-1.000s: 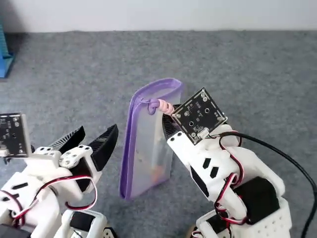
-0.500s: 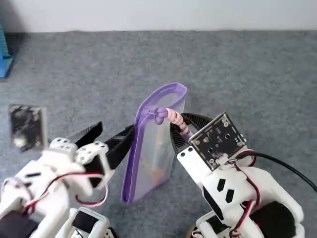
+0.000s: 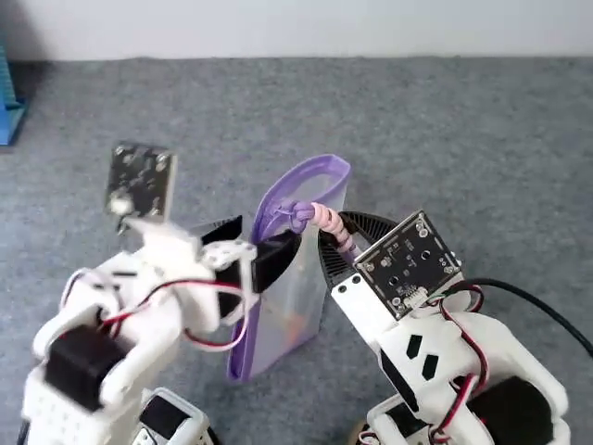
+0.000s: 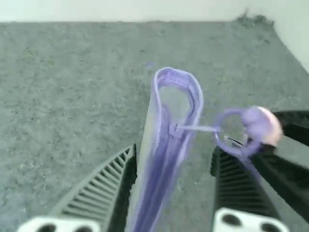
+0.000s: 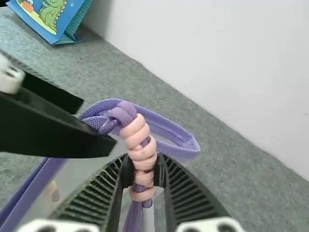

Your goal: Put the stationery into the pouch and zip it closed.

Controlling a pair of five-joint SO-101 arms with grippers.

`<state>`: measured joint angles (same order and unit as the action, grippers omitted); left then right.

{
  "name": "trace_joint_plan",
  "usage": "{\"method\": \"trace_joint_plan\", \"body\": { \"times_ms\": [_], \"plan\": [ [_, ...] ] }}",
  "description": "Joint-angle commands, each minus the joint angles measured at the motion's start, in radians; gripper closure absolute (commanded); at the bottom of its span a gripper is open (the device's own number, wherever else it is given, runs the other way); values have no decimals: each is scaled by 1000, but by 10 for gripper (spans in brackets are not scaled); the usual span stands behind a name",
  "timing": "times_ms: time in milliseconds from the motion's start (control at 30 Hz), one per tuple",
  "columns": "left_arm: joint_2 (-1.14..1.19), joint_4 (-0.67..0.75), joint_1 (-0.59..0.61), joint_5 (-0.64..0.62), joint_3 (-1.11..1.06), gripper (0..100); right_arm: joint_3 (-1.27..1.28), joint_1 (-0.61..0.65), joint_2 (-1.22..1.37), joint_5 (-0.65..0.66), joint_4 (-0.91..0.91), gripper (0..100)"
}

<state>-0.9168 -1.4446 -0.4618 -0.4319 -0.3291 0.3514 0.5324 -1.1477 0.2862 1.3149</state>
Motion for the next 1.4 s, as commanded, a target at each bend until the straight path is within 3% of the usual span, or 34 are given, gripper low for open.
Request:
{"method": "trace_joint_plan", "body": {
  "times_ms": [0, 200, 433, 800, 1100, 1367],
  "plan": [
    [74, 57, -3, 8, 4, 761, -6, -4, -8, -3, 2, 991],
    [127, 75, -9, 8, 4, 776, -5, -27, -2, -2, -7, 991],
    [126, 40, -9, 3, 4, 992, 48, -171, -2, -2, -110, 991],
    [44, -31, -11, -38, 4, 991, 230, -180, -1, 52, -355, 991],
    [-120, -140, -3, -41, 4, 991, 298, -360, 160, 77, -556, 991],
    [-242, -241, -2, -41, 4, 991, 304, -380, 297, 81, -668, 991]
  ]
}}
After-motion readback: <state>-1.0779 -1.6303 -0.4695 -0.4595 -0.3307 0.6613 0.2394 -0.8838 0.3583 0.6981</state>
